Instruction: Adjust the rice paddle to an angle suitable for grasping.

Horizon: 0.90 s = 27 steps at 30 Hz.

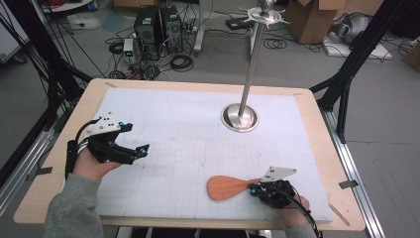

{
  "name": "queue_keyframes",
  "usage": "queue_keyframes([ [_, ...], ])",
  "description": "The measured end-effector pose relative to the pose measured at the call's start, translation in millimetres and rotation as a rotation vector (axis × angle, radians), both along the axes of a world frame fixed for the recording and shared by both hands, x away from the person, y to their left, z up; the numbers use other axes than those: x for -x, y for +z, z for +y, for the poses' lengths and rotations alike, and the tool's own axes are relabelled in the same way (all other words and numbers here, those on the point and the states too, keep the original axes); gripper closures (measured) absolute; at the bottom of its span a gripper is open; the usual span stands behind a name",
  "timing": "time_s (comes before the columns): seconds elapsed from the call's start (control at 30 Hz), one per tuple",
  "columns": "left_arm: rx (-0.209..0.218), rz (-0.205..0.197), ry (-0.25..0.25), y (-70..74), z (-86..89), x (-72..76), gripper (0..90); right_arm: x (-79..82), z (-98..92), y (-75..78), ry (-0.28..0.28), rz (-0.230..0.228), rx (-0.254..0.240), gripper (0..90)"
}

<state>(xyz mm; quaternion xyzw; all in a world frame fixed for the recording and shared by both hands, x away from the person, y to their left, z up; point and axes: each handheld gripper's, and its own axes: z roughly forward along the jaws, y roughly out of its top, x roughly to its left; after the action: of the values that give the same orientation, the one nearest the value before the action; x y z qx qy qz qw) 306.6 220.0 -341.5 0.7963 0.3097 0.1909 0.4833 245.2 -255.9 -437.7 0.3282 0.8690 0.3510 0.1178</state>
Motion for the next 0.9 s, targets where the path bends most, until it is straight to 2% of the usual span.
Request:
queue_keyframes([
  [0.37, 0.008, -0.009, 0.061, 0.2, 20.4, 17.0, 6.9, -31.8, 11.3, 0.7, -0.030, -0.029, 0.033, 89.2],
  [0.9, -0.008, -0.002, 0.085, -2.6, 27.8, 26.2, 7.0, -64.7, 28.8, 0.0, -0.032, -0.036, 0.022, 89.1],
])
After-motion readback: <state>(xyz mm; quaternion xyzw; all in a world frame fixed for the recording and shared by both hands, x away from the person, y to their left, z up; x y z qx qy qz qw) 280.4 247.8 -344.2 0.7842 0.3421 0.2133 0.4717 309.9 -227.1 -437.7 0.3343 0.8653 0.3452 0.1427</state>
